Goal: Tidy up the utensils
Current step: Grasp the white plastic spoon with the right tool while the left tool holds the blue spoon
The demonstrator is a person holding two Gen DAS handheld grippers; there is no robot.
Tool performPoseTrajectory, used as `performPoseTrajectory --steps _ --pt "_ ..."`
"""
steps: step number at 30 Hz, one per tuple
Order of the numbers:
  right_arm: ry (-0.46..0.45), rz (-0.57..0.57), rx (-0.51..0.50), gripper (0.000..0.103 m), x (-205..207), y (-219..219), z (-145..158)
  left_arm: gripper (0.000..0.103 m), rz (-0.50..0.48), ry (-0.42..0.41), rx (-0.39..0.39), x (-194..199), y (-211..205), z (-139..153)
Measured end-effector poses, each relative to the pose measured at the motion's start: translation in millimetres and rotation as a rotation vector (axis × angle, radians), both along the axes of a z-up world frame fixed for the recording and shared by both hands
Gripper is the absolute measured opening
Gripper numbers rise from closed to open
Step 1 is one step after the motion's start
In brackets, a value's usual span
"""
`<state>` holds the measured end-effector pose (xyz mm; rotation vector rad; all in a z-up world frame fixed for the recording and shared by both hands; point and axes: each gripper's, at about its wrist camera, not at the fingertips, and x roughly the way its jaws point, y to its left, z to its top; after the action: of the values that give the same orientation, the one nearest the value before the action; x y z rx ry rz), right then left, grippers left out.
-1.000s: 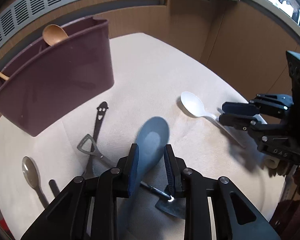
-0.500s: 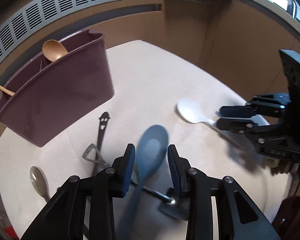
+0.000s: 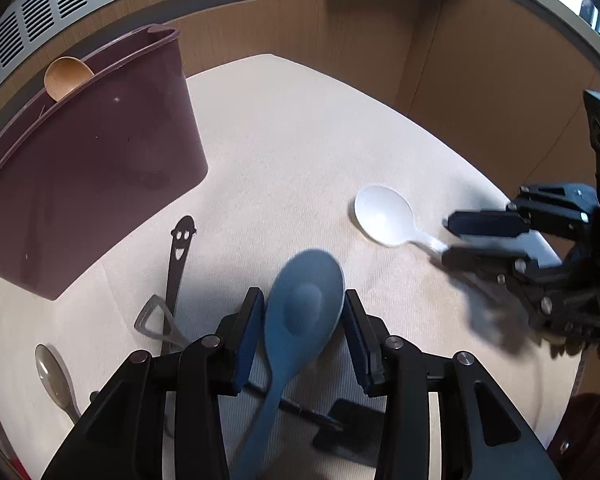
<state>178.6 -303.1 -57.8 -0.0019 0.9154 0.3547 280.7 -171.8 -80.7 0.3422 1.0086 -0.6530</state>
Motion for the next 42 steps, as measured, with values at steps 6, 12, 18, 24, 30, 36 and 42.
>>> performPoseTrajectory --steps 6,12,18,24,30,36,42 --pt "-0.003 0.056 -0.128 0.027 7 21 -4 0.038 0.054 -0.014 -0.008 -13 3 6" --pt "-0.003 0.085 -0.131 0.031 33 31 -6 0.028 0.183 -0.059 -0.114 -40 50 26" --pt "0.028 0.073 -0.111 0.046 54 41 -7 0.025 0.246 -0.087 -0.181 -48 81 43" --pt "0.055 0.099 -0.121 0.051 54 44 -7 0.025 0.223 -0.08 -0.187 -50 80 37" --pt "0.019 0.027 -0.119 0.023 53 34 -5 0.029 0.166 -0.062 -0.196 -48 72 31" --pt "-0.024 -0.077 -0.027 0.016 30 -2 15 0.041 0.047 -0.014 -0.159 -47 58 18" --pt "-0.028 -0.128 -0.008 0.008 4 -25 17 0.043 0.005 0.022 -0.084 -33 37 4"
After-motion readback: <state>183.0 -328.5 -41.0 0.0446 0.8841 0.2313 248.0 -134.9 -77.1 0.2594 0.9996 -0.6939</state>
